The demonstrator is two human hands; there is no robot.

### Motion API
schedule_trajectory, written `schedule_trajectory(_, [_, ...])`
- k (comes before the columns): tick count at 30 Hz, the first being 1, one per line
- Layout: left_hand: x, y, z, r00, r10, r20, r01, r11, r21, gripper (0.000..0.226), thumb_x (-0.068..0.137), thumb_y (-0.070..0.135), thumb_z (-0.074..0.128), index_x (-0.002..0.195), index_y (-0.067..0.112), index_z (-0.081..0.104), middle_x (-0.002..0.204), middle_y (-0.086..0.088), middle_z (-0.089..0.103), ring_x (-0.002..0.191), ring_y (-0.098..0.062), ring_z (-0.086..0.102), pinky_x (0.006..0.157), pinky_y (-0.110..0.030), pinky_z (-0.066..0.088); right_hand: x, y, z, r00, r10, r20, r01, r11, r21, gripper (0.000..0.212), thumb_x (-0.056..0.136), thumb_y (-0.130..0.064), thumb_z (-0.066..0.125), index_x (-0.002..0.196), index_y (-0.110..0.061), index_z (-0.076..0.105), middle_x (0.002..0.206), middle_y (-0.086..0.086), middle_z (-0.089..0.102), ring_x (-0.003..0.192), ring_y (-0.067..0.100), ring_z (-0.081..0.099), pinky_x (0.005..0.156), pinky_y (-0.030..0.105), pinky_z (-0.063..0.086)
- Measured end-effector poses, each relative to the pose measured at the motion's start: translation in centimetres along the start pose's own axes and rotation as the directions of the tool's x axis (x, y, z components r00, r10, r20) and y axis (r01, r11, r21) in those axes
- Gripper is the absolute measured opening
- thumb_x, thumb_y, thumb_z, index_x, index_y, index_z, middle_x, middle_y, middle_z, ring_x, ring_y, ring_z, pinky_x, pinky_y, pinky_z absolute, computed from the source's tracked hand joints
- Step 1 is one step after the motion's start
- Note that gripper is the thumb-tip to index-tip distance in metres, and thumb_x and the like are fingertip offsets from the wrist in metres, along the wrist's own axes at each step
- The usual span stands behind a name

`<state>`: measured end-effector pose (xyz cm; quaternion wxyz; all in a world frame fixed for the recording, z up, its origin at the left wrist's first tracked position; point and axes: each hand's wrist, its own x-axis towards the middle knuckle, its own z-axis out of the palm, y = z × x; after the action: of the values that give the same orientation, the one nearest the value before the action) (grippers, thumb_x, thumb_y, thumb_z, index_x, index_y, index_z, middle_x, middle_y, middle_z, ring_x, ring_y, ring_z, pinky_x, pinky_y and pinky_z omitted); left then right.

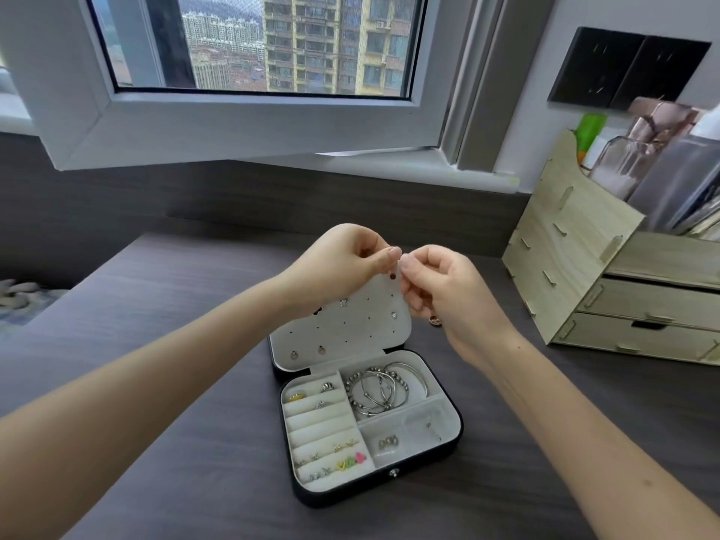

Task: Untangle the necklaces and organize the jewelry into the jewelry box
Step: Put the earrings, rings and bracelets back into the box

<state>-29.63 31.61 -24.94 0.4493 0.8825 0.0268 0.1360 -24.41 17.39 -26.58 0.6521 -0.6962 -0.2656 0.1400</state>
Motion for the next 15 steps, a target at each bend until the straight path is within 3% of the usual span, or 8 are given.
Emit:
schedule_trajectory(2, [0.02,0.00,0.03,1.000,0.002,-0.006,-0.002,1.000,-0.003,0.031,0.093,0.033,0.056,0.080,0.008,0.068,0.068,-0.004,0.058,0.053,-0.013,0.042,0.042,-0.019,0.034,-0.04,-0.02,-0.06,1.000,0.022,0.009,-0.023,0.999,0.025,0.020,0.097,-0.018,0.049,0.081,-0.008,0.054,0.064,0.003,0.052,0.045,0.010,0.040,0.039,0.020,0.030])
schedule_trajectory(5, [0.02,0.00,0.02,1.000,0.010,-0.018,-0.011,1.000,-0.022,0.029,0.093,0.032,0.056,0.075,0.012,0.067,0.064,-0.001,0.057,0.052,-0.013,0.042,0.041,-0.019,0.034,0.05,-0.23,0.06,0.994,0.107,0.025,-0.107,0.994,-0.009,0.036,0.100,-0.030,0.041,0.074,-0.008,0.052,0.057,0.004,0.049,0.039,0.010,0.037,0.036,0.020,0.025])
schedule_trajectory(10, [0.01,-0.11,0.07,0.999,0.021,-0.043,-0.022,1.000,-0.022,0.032,0.093,0.033,0.056,0.080,0.007,0.067,0.067,-0.003,0.057,0.050,-0.007,0.041,0.042,-0.017,0.033,-0.18,-0.23,0.14,1.000,-0.006,0.001,0.006,0.999,-0.038,0.024,0.098,-0.020,0.049,0.080,-0.005,0.054,0.061,0.004,0.051,0.042,0.009,0.039,0.036,0.019,0.029])
schedule_trajectory(15, [-0.24,0.07,0.17,0.997,0.032,-0.069,-0.035,0.999,-0.038,0.032,0.093,0.032,0.056,0.077,0.006,0.066,0.067,-0.005,0.056,0.046,-0.006,0.038,0.039,-0.016,0.031,-0.05,-0.29,0.60,1.000,0.015,-0.009,-0.015,1.000,-0.019,0.029,0.100,-0.024,0.044,0.079,-0.007,0.054,0.059,0.004,0.051,0.040,0.009,0.039,0.035,0.019,0.027])
